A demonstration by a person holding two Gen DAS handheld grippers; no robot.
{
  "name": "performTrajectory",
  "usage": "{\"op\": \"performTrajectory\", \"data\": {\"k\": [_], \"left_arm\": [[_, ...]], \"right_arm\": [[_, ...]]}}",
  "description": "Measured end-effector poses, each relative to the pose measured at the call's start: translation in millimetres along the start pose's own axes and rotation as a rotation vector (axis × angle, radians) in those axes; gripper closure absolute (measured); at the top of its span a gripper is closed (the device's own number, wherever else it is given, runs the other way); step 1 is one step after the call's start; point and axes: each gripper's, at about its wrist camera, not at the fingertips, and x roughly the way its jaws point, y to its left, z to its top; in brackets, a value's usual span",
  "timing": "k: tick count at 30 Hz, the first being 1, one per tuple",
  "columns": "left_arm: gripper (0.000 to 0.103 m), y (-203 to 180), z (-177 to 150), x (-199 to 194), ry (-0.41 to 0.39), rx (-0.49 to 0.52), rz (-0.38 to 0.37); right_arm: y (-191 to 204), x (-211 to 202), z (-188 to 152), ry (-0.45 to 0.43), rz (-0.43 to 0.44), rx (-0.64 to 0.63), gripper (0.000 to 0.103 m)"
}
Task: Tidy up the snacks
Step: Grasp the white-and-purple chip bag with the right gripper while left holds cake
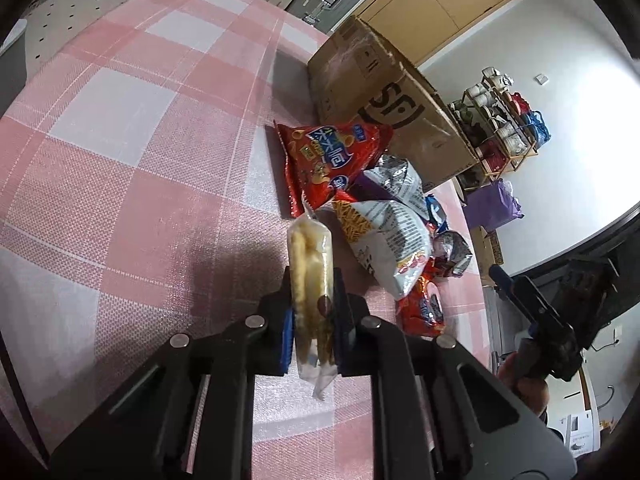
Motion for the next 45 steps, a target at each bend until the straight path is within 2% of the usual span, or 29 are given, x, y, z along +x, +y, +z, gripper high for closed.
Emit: {"op": "performTrajectory", "data": {"k": [12,24,25,27,28,31,36,45], "left_arm": [[0.091,-1,0,-22,-0.018,0.012,-0.026],[0.091,-3,-3,-31,-0.015,0.023,-0.029],[0.091,-2,-4,-31,-0.014,0.019,-0.030],[0.091,-1,-4,-31,-0.011,0.017,-0.029],[0.091,-1,-4,-31,-0.011,0.017,-0.029],[0.091,-1,-3,-30,-0.008,0.017,-0.029],[0.091,-2,-4,-29,0.000,0.016,-0.030],[0.091,-5,-5,-30,-0.004,0.018,-0.032]], "right_arm": [[-30,26,7,0.070,-0.091,0.010,0.001],[-33,60,11,0.151,-0.142,-0.061,0.001],[-34,62,12,0.157,-0.150,-0.064,0.002],[-35,66,11,0.171,-0.149,-0.067,0.015],[-37,69,11,0.186,-0.129,-0.064,0.024],[-35,72,10,0.191,-0.124,-0.081,0.025],[-35,69,7,0.185,-0.107,-0.097,0.036],[-31,54,-3,0.155,-0.083,-0.115,0.046]]}}
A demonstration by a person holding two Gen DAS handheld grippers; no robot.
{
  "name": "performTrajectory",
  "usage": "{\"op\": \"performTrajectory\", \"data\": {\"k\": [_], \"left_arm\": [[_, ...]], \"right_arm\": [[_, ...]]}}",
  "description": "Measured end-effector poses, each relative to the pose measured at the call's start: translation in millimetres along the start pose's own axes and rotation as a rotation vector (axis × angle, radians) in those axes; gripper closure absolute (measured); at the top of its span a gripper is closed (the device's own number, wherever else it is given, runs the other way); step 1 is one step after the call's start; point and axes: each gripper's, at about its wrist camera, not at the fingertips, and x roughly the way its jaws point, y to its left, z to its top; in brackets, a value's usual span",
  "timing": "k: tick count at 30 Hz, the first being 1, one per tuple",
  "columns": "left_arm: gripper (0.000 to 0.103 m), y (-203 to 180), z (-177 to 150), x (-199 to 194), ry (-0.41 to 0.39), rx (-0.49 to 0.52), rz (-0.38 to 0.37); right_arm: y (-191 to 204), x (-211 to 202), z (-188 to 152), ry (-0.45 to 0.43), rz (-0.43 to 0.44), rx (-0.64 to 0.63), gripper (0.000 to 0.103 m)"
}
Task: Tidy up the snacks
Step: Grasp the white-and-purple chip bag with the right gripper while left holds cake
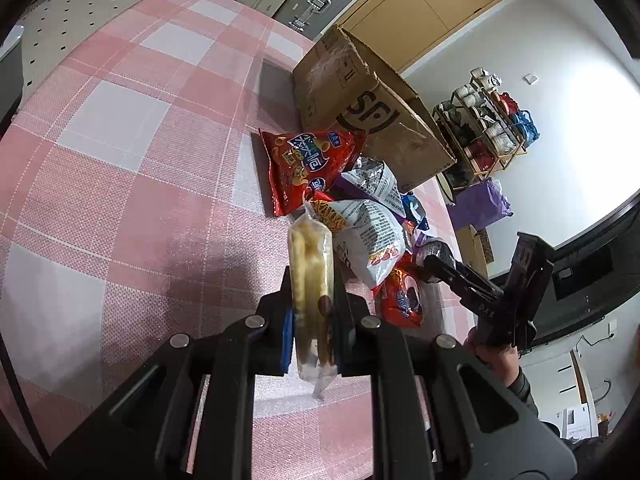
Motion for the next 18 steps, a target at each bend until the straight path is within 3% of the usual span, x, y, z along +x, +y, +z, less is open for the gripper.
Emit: {"op": "performTrajectory", "data": {"k": [15,18], "left_arm": [[0.091,-14,0,-9,-0.017,0.043,0.031],[0.091,-16,0,-12,-0.033,0.054,0.050]], "right_arm": [[-5,-36,-5,-0.087,0.090,0.091,0.047],[1,-46,-2,-0.117,0.141,0.094,0.047]]}}
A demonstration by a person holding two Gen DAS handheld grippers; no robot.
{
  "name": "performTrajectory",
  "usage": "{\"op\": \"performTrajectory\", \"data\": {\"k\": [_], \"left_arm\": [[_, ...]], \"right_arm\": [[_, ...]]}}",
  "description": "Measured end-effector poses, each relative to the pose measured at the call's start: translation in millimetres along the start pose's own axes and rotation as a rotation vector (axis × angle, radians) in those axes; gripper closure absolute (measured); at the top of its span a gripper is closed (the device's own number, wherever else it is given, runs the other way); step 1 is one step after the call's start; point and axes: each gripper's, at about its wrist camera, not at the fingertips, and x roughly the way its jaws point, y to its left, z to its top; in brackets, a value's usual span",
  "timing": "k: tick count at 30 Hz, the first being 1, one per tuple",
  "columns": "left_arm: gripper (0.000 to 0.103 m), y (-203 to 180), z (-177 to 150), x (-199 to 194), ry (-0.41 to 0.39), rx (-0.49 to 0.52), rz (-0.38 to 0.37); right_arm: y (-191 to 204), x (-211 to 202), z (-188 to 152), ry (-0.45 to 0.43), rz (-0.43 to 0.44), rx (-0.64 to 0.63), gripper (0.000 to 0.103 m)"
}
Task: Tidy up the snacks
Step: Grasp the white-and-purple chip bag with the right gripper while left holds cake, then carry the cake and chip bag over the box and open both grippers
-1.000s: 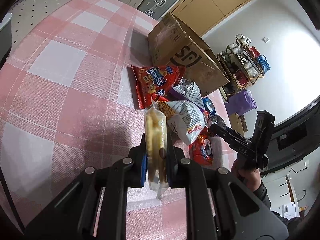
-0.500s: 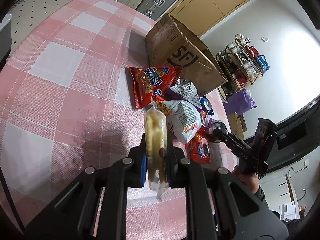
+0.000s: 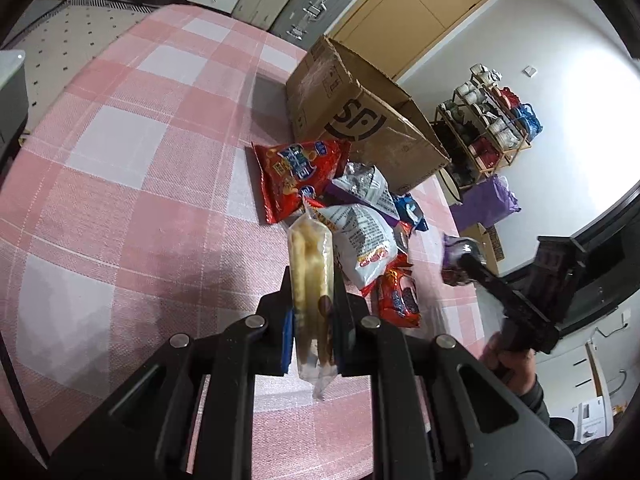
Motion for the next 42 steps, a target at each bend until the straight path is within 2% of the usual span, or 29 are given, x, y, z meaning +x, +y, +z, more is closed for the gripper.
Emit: {"op": "performTrajectory", "data": {"k": [1,7,13,22,32,42], "left_arm": [[0.091,-1,0,-2,-0.004,0.004,0.004],[0.091,-16,2,-11,-0.030,0.062,0.048],[0.091,-53,18,-28,-0.108,0.151,0.060],[0.091,-99,50,-37,-0.143,0.261,0.028],[0.091,-142,102,-32,-0.148,0.343,0.025],[0.091,-162,172,-24,-0.166,0.337,0.013]], "right_arm": [[2,-3,1,-0.006,0.029,0.009,0.047],[29,-21,15,-0.059,0.079,-0.018,0.047],[53,-31,32,-0.090,0.112,-0.062,0.047],[81,-45,68,-0.131,0.117,-0.138,0.047],[94,-51,124,-0.187,0.111,-0.184,0.047],[97,-34,188,-0.194,0.077,-0.210,0.047]]}}
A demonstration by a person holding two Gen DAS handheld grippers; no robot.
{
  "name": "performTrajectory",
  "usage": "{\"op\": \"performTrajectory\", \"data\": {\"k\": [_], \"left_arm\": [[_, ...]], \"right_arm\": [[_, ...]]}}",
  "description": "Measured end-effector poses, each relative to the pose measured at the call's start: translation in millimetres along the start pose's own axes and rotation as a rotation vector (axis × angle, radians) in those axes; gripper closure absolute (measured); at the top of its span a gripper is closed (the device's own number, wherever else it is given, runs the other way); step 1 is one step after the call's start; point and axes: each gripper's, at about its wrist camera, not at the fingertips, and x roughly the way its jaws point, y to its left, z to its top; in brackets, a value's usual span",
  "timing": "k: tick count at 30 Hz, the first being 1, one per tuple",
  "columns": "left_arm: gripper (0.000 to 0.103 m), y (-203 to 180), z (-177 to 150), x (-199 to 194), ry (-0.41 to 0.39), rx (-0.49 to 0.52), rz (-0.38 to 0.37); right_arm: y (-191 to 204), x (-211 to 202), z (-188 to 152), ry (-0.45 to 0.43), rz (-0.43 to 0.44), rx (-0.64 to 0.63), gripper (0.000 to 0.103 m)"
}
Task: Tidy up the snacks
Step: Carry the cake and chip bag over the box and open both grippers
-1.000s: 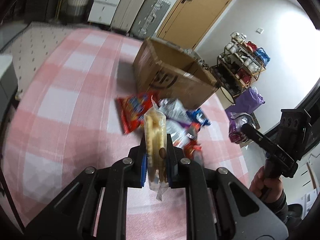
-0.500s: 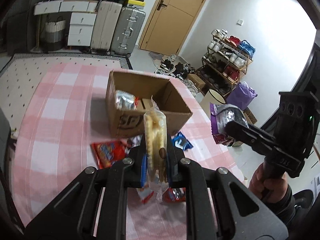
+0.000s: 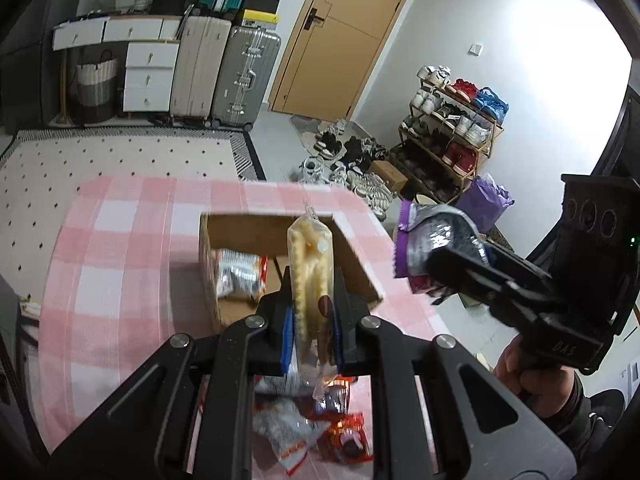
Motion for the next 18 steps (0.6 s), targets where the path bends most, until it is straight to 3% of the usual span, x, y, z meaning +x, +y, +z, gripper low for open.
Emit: {"op": "performTrajectory", "data": {"k": [9,18], "left_arm": [[0.091,-3,60,54,0.018,0.012,0.044],[0.091,7,73,120,0.071,-0.016,0.031]], "right_arm": [[-30,39,32,0.032,-0.027,0.014,0.047],[-72,93,29,0.098,-0.074,0.053,0.047]]}}
